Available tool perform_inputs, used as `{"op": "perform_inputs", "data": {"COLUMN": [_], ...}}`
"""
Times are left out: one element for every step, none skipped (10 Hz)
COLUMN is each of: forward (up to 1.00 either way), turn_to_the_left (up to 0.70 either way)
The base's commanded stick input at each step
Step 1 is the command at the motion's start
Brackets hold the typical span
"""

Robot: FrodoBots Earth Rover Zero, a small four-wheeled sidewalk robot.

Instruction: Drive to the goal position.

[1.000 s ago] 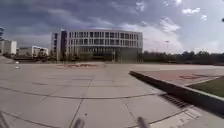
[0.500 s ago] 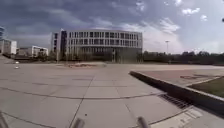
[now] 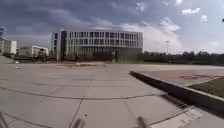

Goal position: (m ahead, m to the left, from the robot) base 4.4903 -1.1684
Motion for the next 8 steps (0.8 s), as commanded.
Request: {"op": "perform_inputs", "data": {"forward": [0.70, 0.70, 0.70, 0.70, 0.70, 0.70, 0.70, 0.70], "turn_to_the_left": [0.00, 0.00, 0.00, 0.00, 0.00, 0.00, 0.00, 0.00]}}
